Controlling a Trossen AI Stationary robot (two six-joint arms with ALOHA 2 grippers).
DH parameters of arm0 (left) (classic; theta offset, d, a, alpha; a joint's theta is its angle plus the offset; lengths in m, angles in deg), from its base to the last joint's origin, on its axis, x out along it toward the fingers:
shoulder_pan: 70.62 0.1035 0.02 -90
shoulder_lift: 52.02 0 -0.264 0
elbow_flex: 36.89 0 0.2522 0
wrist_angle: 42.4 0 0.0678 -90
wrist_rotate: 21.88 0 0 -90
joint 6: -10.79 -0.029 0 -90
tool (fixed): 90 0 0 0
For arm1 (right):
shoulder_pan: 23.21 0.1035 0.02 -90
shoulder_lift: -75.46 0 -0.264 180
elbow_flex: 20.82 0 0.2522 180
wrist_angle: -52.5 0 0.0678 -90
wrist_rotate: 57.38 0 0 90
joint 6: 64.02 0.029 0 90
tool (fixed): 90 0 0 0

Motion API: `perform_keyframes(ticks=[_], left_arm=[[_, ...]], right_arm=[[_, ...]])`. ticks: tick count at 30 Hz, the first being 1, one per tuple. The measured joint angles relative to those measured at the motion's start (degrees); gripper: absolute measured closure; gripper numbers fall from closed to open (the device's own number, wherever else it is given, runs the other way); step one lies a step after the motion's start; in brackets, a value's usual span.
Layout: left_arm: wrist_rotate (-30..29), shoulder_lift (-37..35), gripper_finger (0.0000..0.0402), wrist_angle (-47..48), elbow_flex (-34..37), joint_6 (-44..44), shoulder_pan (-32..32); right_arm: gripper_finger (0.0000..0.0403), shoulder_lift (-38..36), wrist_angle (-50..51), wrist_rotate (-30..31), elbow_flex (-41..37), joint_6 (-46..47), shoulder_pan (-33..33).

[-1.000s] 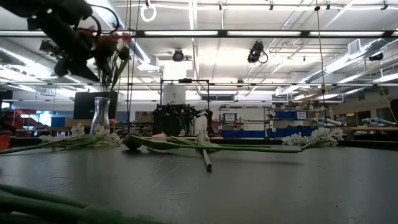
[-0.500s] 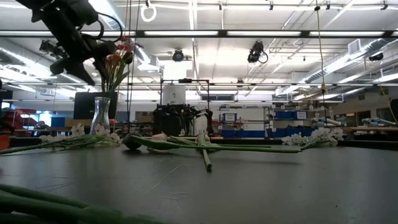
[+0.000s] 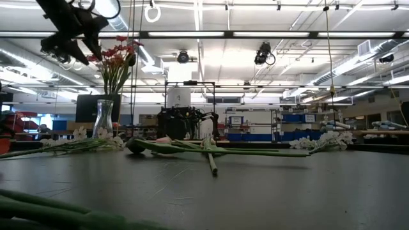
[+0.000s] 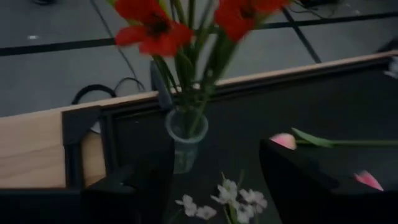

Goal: Sort flowers into vase by color
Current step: Put the black flower into the transparent vase

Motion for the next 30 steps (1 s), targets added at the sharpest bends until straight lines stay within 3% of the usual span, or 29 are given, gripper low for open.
perform_keyframes(ticks=[7, 14, 22, 30], left_arm=[[9.4, -4.7, 0.0184, 2.2, 0.0, -0.5, 0.0], [9.9, -4.6, 0.0193, 0.8, 0.0, -1.6, -0.4], [10.1, -3.7, 0.0194, -6.9, 0.2, -2.1, -4.6], [10.1, -3.6, 0.0194, -7.7, 0.2, 2.2, -11.2]], right_arm=[[0.0242, 0.0, 0.0, 0.0, 0.0, 0.0, 0.0], [0.0242, 0.0, 0.0, 0.0, 0.0, 0.0, 0.0], [0.0242, 0.0, -0.1, 0.0, 0.0, 0.0, 0.0], [0.0242, 1.3, -19.6, 0.5, 0.0, 7.3, 0.1]])
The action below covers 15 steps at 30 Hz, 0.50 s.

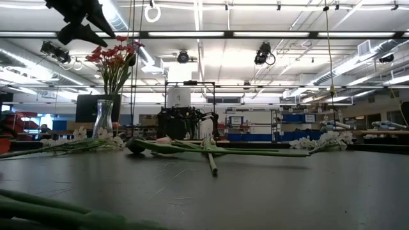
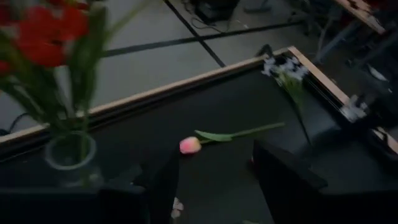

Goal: Sort flowers into vase by color
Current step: Put the black flower into the transparent vase

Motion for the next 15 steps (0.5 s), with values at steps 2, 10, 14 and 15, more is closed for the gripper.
perform_keyframes(ticks=[2, 10, 14, 15], left_arm=[[-0.3, 0.2, 0.0194, -0.1, 0.2, -0.8, -2.2], [-2.1, 0.0, 0.0194, -0.5, 3.6, 6.7, -11.9], [-6.4, 0.1, 0.0194, -3.3, 7.5, 12.7, -19.0], [-7.6, 0.0, 0.0194, -4.4, 8.7, 14.0, -20.9]], right_arm=[[0.0242, 0.0, -3.3, 0.0, 0.0, 0.8, 0.0], [0.0242, 1.0, 1.1, 0.0, 0.2, 7.8, 0.4], [0.0242, 5.1, 13.7, 0.7, -0.1, 7.9, 2.3], [0.0242, 6.2, 15.7, 0.8, -0.1, 7.8, 3.0]])
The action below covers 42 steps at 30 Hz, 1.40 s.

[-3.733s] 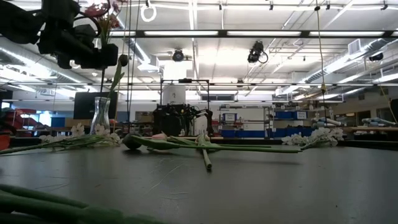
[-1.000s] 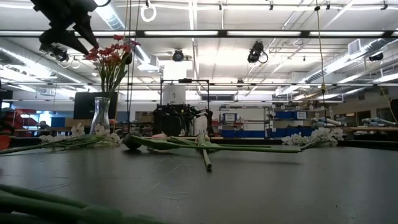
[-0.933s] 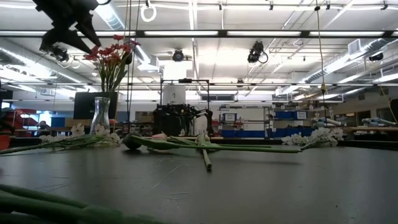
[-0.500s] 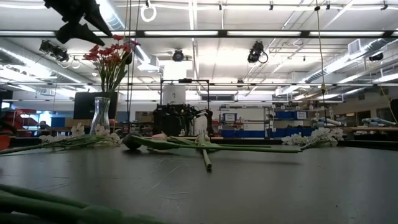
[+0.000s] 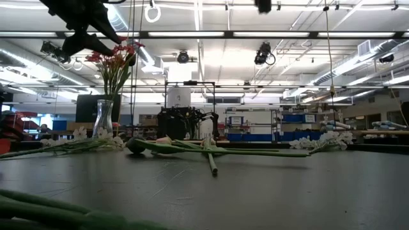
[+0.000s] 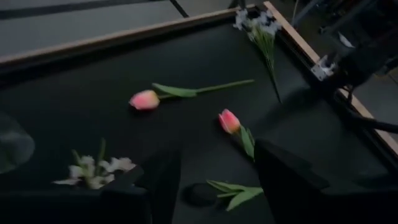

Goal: Sort flowers into vase by color
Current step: Put the black flower into the transparent vase

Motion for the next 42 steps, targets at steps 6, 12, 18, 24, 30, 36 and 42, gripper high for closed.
perform_keyframes(ticks=[6, 12, 18, 24, 30, 36, 42], left_arm=[[-4.8, 0.0, 0.0216, -9.0, 6.8, 6.5, -10.7], [-9.5, 0.1, 0.0238, -12.3, 11.3, 15.2, -18.1], [-9.8, 1.1, 0.024, -12.3, 11.9, 18.1, -22.1], [-9.1, 2.2, 0.024, -11.4, 11.9, 12.3, -23.0], [-3.6, 2.6, 0.024, -10.5, 11.9, 9.6, -23.3], [-3.1, 2.6, 0.024, -10.5, 11.9, 6.0, -24.3], [-3.2, 2.6, 0.024, -10.6, 11.9, 1.7, -24.2]], right_arm=[[0.0242, 9.1, 13.4, 6.3, 0.1, -4.5, 4.3], [0.0242, 19.9, 16.3, 8.2, 0.2, -7.4, 9.8], [0.0242, 28.8, 15.0, 10.1, 0.1, -6.8, 16.5], [0.0242, 37.1, 11.4, 11.7, -0.1, -4.2, 21.6], [0.0242, 40.0, 7.5, 11.5, 0.1, 4.8, 25.0], [0.0242, 41.4, 6.0, 15.6, 0.2, 6.9, 28.6], [0.0242, 43.1, 8.4, 23.5, -0.1, 7.6, 32.7]])
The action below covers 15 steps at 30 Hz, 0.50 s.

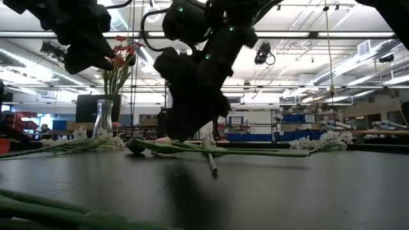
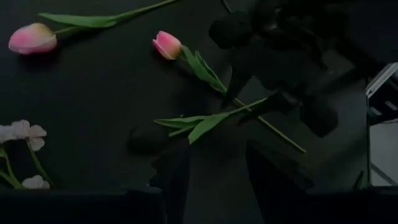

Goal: Sort flowers into vase by color
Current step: Put the black flower into the transparent vase

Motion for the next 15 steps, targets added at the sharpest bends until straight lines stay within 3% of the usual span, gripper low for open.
perform_keyframes(ticks=[6, 12, 15], left_arm=[[0.0, 0.1, 0.024, -0.2, 0.0, -1.5, 0.0], [-0.1, 0.0, 0.024, -0.2, 0.0, 1.6, -0.2], [0.0, 0.0, 0.024, -0.5, 0.0, 2.9, -0.2]], right_arm=[[0.0242, 1.4, -0.1, 7.2, 0.0, -1.5, 2.0], [0.0244, 1.3, -0.8, 7.8, -1.3, -1.3, 1.7], [0.0258, 1.3, -1.2, 4.8, -2.5, -1.3, 1.0]])
